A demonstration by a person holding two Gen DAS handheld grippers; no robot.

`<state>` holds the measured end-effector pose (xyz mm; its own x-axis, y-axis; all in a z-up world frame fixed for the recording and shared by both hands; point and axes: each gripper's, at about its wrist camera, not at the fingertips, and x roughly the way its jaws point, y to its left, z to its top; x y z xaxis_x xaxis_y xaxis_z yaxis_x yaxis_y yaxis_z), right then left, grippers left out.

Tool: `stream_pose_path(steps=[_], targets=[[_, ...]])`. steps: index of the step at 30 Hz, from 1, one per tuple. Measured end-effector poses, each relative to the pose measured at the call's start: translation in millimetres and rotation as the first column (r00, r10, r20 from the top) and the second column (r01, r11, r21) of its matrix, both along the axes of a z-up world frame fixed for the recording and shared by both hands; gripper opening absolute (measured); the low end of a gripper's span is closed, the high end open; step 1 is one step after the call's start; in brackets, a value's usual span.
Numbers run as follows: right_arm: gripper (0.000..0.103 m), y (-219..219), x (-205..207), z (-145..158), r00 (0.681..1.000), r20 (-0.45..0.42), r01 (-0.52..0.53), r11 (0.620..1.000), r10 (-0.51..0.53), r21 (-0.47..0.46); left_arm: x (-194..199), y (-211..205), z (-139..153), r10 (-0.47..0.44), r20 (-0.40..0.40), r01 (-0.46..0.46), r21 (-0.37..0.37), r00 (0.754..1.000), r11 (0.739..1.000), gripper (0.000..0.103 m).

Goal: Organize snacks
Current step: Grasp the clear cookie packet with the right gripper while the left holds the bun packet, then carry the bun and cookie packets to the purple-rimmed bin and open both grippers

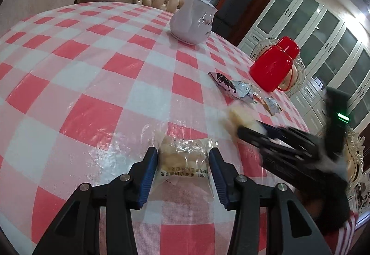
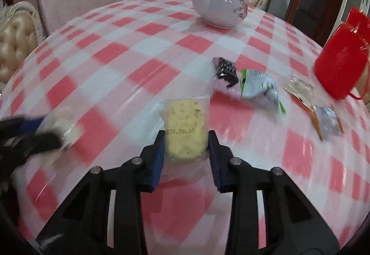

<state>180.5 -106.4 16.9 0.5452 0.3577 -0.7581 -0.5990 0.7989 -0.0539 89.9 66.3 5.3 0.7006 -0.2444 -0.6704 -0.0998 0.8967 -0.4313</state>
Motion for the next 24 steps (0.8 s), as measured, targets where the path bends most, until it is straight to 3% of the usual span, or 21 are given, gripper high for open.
stream_pose_path(steps=[6,13,17,24], targets=[[0.039,-28,-47,32,0.991,0.028,0.127,0.981,-0.133,0.144,0,-2,1,-0.007,0.001,0.007,0.017,1.0,1.0,0.047],[0.039,-45,-85,19,0.963,-0.084,0.268,0.925,-0.255,0.269,-2,-7,3,-0.022,0.005,0.022,0.04,1.0,0.999,0.047],[0.039,-50,-111,19,0.948,-0.101,0.317,0.89,-0.301,0.326,-6,-12,6,-0.034,0.02,0.033,0.056,0.999,0.998,0.047],[0.039,-54,-135,13,0.938,-0.131,0.348,0.867,-0.322,0.358,-30,-21,25,-0.045,0.087,0.037,0.096,0.995,0.995,0.047]])
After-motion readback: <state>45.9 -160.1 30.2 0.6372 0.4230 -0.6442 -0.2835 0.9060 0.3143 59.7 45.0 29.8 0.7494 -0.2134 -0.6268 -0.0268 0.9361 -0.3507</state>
